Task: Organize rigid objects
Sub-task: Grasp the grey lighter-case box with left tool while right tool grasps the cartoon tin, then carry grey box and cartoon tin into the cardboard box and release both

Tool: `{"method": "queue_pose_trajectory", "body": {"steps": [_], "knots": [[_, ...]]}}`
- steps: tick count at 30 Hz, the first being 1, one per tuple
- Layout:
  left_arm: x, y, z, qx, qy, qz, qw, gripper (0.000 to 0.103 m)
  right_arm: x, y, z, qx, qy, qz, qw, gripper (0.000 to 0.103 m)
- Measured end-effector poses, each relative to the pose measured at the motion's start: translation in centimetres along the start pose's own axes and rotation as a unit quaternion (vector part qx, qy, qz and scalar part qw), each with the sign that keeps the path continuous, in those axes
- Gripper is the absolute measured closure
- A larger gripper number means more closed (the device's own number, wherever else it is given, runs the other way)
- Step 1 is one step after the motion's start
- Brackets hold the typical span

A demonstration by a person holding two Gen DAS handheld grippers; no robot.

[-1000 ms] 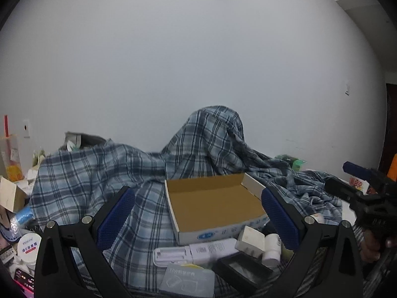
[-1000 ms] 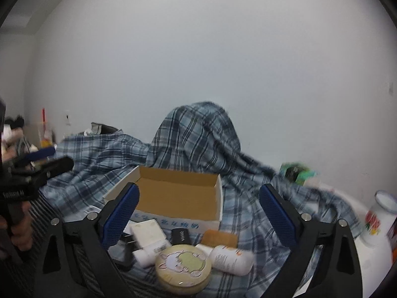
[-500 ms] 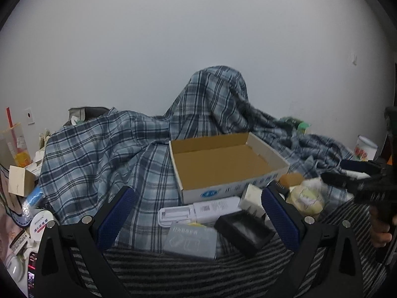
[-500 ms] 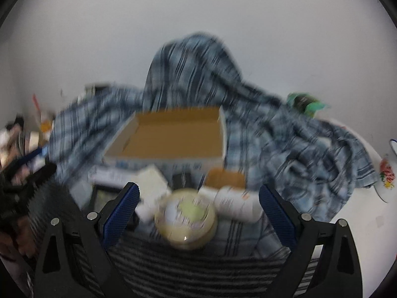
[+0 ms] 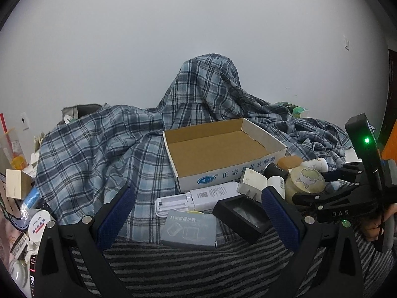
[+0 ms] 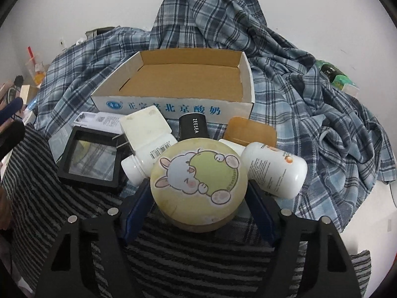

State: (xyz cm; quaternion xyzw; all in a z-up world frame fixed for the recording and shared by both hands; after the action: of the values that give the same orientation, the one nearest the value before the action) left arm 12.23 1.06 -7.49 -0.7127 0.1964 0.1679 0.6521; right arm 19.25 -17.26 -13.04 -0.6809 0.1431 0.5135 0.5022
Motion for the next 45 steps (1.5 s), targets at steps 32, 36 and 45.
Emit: {"method": "queue_pose_trajectory", "body": {"steps": [32, 36, 45], "knots": [[6.6, 6.2, 1.8, 0.048, 0.057, 0.197, 0.9777, 0.038, -2.3, -1.1, 0.4, 0.001, -0.007, -0.065, 0.998, 0.029], [4.7, 4.8, 1.7, 0.050, 0.054, 0.135, 0.9880, 0.038, -2.7, -1.2, 0.3, 0.004, -0.010, -0.074, 0.997, 0.029], [-0.9, 1.4, 1.0, 0.087, 0.027, -0.032, 0.9953, 0.038, -5.5, -1.9, 0.0, 0.004, 0.017, -0.140, 0.990, 0.029]]}}
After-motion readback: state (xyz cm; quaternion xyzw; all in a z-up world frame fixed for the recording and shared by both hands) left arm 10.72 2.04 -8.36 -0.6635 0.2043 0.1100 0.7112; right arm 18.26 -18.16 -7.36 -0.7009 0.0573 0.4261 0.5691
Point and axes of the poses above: each gripper's, at about its wrist camera, not at the fingertips, and x roughly the way its jaws point, z to its left, y to its underside, the point moved 10 cm from there along x, roughly the way its jaws point, and after that the axes turned 9 degrees about -x, right-handed, at the moved point
